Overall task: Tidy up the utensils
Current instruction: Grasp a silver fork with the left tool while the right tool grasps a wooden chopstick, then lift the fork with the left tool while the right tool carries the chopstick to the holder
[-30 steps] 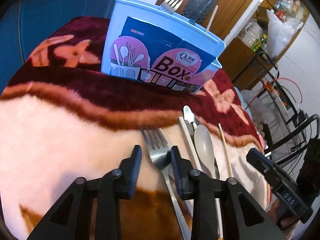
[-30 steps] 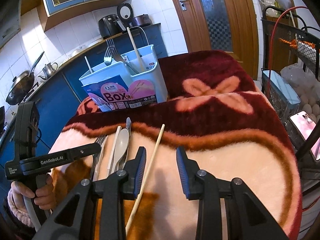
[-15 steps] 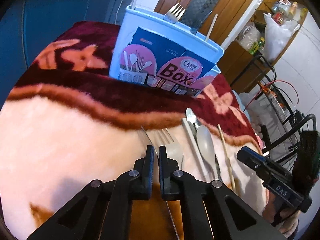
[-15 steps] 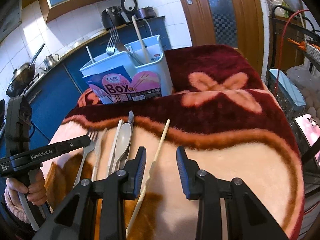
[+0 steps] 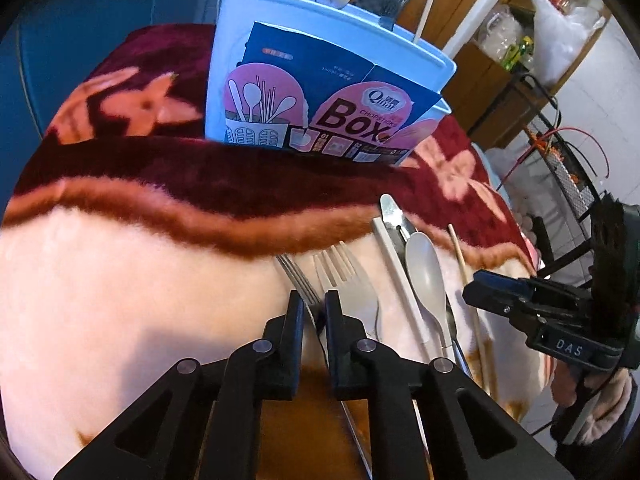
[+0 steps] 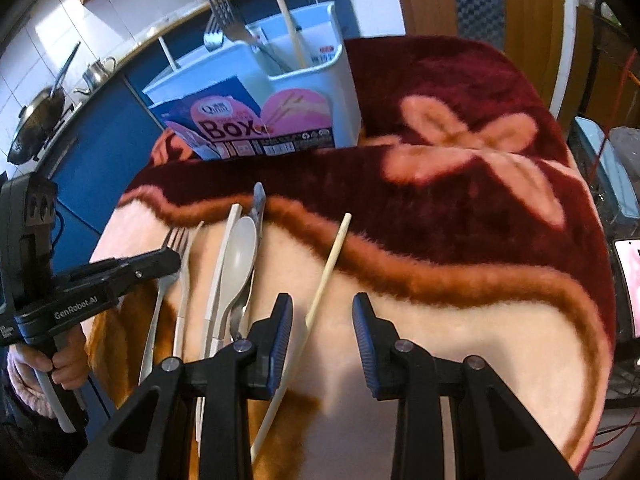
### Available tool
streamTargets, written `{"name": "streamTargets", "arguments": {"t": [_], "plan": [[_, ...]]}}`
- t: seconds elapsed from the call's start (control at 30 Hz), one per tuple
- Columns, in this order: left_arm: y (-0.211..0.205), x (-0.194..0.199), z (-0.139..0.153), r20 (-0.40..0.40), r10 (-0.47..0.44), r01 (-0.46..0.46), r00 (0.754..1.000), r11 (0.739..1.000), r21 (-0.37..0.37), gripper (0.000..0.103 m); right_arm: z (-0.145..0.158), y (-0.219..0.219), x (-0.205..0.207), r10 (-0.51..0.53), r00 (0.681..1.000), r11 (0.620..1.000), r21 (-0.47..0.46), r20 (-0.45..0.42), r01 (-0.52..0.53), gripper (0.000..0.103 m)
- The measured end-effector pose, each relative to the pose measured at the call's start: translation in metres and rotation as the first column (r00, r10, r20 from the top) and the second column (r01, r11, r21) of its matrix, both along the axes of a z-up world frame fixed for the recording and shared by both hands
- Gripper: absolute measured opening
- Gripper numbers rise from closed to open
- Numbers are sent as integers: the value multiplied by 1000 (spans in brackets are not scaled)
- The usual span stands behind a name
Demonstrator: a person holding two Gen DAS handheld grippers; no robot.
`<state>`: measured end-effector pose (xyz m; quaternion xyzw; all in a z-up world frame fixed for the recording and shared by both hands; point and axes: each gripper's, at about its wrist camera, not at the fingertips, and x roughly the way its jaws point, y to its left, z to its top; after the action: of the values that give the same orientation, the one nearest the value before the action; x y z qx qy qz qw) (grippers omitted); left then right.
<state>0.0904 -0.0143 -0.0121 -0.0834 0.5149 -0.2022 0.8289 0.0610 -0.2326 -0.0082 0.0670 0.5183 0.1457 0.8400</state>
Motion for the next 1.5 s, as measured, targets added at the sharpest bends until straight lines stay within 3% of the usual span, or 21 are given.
{"name": "streamTargets", "arguments": {"t": [0.2,0.33,0.43,0.47,0.53,0.77,0.97,1.23,1.5], "plan": [[8,16,-4,-146,-21,12,989,998,-62,12,0,3,18,39,994,999,-13,-98,-40,36],[4,18,-4,-172,-40,32,984,998,-52,8,1,5,26,50,987,998,-25,-152,-55,35],[1,15,0,-161,-52,44,986,998,-51,6,0,5,29,49,985,997,-46,-166,-58,22],[3,15,2,-154,-56,46,986,997,-64,6,0,3,29,46,985,997,-48,-165,-54,12],[6,13,6,-133,-55,43,990,995,-90,5,0,0,27,36,987,999,-26,-159,-41,11],[15,2,29,8,-9,10,1000,996,-86,4,11,-14,15,-4,997,997,76,-73,9,6],[23,-10,61,184,22,-10,983,998,-69,1,38,-12,-4,-14,997,995,101,72,7,6],[36,-15,113,396,108,-70,912,991,-111,1,80,-7,-30,-43,945,993,120,325,4,6],[36,-3,154,554,152,-119,819,988,-95,1,92,-4,-28,-73,903,987,159,424,5,6]]}}
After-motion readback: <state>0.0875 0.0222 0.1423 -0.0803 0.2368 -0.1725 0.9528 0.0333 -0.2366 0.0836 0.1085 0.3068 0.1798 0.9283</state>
